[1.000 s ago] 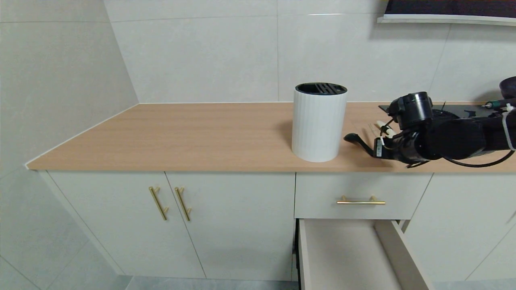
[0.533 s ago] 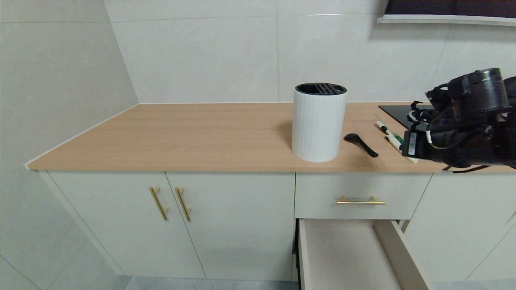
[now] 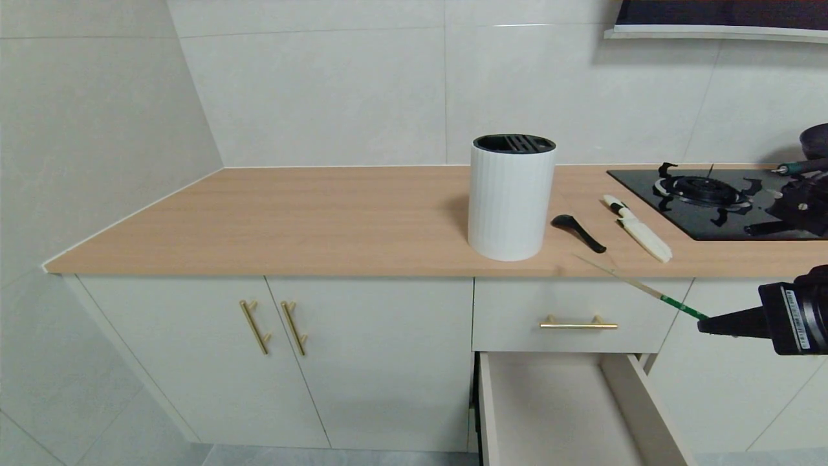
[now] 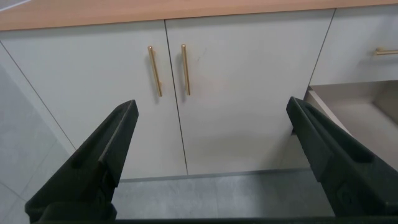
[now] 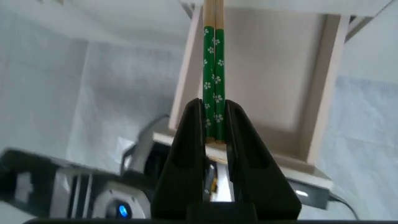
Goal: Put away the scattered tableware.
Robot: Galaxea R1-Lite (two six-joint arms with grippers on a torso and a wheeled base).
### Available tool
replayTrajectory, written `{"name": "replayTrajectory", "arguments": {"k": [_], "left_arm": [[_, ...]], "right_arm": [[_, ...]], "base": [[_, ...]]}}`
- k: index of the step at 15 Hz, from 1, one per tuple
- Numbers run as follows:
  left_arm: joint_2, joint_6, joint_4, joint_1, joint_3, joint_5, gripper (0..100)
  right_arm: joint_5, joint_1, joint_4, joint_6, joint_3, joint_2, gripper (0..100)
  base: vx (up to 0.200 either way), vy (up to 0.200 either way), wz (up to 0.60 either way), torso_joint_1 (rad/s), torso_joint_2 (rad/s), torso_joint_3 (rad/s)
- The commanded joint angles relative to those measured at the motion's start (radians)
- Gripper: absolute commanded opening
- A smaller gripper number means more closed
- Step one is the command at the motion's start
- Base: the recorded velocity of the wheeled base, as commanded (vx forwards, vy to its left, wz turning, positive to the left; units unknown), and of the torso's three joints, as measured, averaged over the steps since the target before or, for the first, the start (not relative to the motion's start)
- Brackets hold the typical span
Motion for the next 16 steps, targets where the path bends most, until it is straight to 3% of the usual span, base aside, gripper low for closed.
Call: {"name": "replayTrajectory", "arguments": {"k": [1,11,16], "left_arm": [[0.002,0.000,0.000,0.000,0.000,0.000,100],[0.002,0.000,0.000,0.000,0.000,0.000,100],[0.002,0.000,0.000,0.000,0.000,0.000,100]], "right_arm": [[0.002,0.004,0.001,-0.018,0.022,-0.004,0],[-0.003,0.111,-0.011,-0.032,0.081,0.154,0],[-0.005,0.125,-0.012,-0.032,0.088,0.183,0]], "base": [[0.000,0.000,0.00,0.000,0.00,0.000],[0.000,0.000,0.00,-0.005,0.01,0.008],[0.000,0.000,0.00,-0.155,0.41,0.246]]}}
